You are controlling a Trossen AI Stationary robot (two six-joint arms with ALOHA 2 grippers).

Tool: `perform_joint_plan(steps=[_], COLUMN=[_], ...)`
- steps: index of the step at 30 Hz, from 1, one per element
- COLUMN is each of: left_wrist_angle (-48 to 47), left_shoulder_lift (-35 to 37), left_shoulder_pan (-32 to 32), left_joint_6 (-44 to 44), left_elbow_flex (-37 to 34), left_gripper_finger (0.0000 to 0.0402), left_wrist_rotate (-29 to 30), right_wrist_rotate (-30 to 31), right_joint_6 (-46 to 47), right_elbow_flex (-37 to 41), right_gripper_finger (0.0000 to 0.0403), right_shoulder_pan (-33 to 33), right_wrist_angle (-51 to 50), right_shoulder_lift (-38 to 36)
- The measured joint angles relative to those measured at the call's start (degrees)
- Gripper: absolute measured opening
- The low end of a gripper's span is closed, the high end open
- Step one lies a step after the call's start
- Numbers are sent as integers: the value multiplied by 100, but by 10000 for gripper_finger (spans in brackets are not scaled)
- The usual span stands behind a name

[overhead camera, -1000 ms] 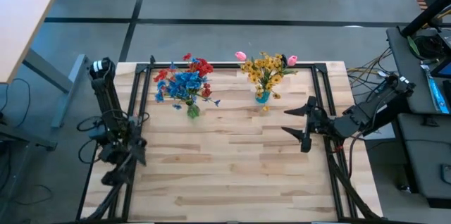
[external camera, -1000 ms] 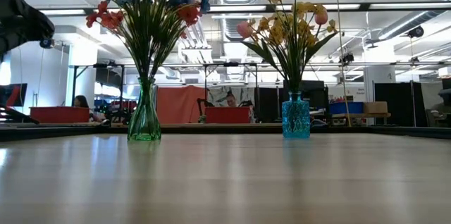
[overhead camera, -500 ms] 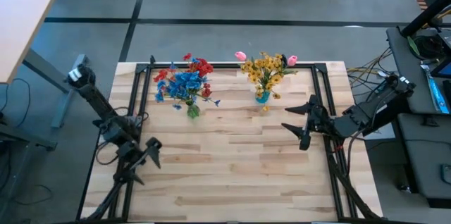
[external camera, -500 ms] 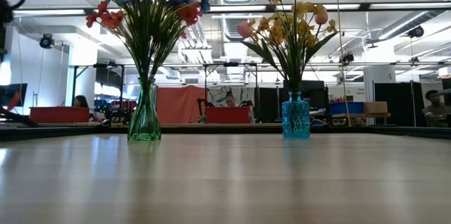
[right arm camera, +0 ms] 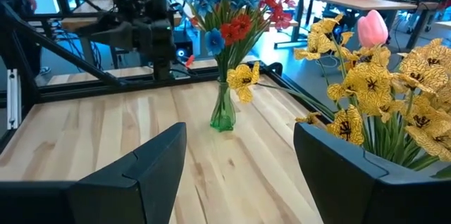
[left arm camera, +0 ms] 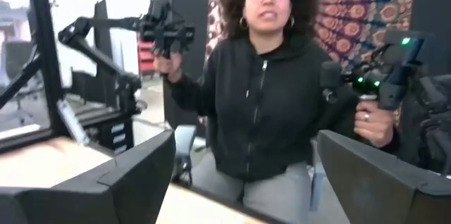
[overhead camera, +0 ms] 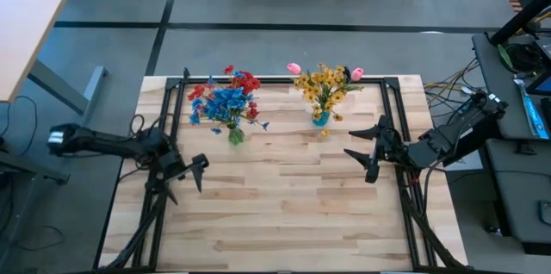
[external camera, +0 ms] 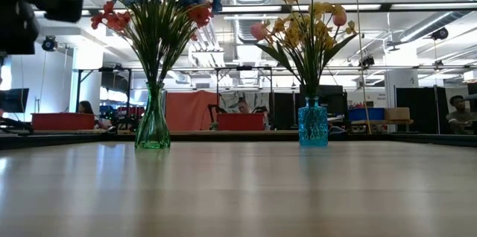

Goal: Sort flowers into vase by color
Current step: Return to Home Position

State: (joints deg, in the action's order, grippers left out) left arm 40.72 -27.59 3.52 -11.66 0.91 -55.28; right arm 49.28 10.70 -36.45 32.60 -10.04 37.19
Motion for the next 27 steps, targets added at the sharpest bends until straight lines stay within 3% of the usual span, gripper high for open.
perform_joint_plan(steps=[5, 10, 13, 19, 23, 25, 27], left_wrist_angle=[-453, -524, -525, -1183, -1518, -2222, -3183], left_shoulder_lift=[147, 569, 907, 1469, 1724, 1783, 1813], left_shoulder_pan=[-296, -294, -330, -640, -896, -997, -1039], left_joint_6=[-32, -272, -345, -529, 256, 994, 1621], left_elbow_flex=[-31, 68, 127, 125, 125, 125, 121], left_gripper_finger=[329, 329, 329, 329, 329, 329, 329], left_wrist_rotate=[-408, -1734, -2043, -2045, -2010, -1599, -560], right_wrist_rotate=[-15, -17, -17, -17, -17, -17, -17], right_joint_6=[2, 2, 4, 30, 35, 27, -6], right_elbow_flex=[2, 3, 4, 4, 4, 4, 4], right_gripper_finger=[255, 253, 251, 253, 253, 253, 254], right_shoulder_pan=[0, 0, 0, 0, 0, 0, 0], right_wrist_angle=[-45, -48, -48, -48, -48, -48, -54], right_shoulder_lift=[2, 2, 2, 2, 2, 2, 0])
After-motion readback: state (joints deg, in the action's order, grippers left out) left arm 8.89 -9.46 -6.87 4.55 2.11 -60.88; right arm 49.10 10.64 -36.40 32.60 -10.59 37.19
